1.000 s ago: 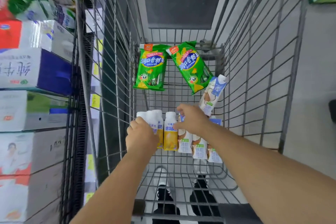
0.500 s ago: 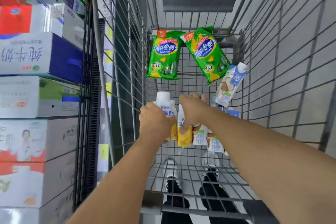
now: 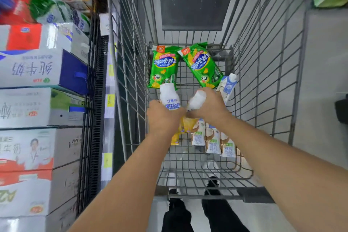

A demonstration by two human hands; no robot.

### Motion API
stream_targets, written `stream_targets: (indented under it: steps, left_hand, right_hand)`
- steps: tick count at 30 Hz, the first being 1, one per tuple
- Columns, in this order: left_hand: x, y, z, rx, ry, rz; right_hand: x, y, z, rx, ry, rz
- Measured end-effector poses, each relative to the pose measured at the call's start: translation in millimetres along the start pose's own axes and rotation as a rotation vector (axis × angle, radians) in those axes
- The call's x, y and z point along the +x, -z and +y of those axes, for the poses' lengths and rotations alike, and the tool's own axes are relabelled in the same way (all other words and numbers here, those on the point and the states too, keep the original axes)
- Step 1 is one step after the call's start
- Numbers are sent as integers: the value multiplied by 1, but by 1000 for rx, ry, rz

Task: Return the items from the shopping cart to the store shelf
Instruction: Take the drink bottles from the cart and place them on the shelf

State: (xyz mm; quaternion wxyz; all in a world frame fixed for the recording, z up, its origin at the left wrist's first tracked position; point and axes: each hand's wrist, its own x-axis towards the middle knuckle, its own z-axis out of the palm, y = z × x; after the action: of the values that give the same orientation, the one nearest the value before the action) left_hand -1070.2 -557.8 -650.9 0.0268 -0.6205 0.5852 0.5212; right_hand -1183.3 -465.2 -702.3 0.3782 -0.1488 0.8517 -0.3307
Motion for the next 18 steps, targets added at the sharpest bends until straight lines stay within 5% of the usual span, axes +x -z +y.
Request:
stream_targets:
  steps: [6,10,18]
  left_hand:
    - [-91,76,92,-215,-253,-145]
    - [-167,162,150,-245,-484,-166]
    - [-311,311,181,-427,-630,-71]
  right_hand:
    - [-82,104,-125,330,86,162]
    - [-165,159,-222,548,270,-49]
    - [-322,221,-368,434,572,-470]
